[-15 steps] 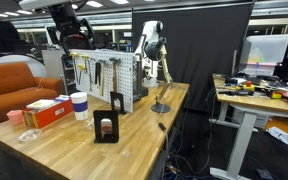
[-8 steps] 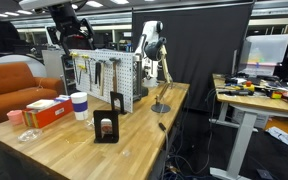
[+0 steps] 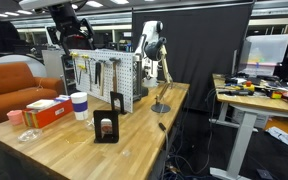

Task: Pour the water in the pink cup into the white and blue cup

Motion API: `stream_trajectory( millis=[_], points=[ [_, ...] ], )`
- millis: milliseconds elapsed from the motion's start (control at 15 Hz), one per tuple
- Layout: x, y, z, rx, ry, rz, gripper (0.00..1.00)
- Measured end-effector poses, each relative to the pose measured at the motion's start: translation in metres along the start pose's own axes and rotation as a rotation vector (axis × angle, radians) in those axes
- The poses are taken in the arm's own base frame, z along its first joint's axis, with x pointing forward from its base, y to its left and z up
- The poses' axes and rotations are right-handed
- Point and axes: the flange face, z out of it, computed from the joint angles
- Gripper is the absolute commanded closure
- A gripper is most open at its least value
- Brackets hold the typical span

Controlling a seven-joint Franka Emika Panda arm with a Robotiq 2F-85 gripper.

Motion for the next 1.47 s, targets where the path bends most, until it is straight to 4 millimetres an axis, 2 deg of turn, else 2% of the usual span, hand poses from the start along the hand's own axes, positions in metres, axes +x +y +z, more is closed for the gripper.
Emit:
stream_trajectory(
  millis=[1467],
  points=[
    [-0.0003,0.0006,0.0,-0.016,-0.008,-0.01,0.0]
  ],
)
